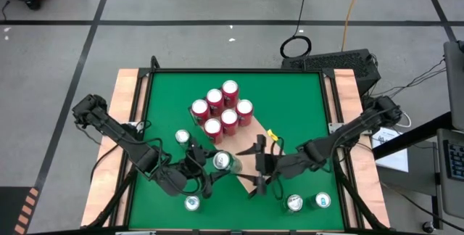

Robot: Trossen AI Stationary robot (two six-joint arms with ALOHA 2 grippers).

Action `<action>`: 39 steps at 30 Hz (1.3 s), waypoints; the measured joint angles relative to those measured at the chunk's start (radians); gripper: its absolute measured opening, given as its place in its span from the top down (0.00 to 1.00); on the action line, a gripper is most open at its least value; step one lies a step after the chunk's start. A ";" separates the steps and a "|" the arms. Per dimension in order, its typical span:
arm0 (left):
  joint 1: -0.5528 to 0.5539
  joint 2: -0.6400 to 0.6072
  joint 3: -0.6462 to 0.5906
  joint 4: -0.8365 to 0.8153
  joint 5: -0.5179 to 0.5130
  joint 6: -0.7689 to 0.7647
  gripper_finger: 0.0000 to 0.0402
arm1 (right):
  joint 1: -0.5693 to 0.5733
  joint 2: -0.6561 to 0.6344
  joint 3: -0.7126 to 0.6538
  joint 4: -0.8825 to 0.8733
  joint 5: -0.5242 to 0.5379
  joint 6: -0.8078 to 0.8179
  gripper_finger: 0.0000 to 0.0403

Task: Place canned beverage on shelf
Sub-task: Put the green soda can on the shelf

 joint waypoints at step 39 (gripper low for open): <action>0.017 0.025 -0.001 0.081 0.005 0.156 0.24 | -0.158 0.031 0.052 -0.018 -0.366 -0.026 0.27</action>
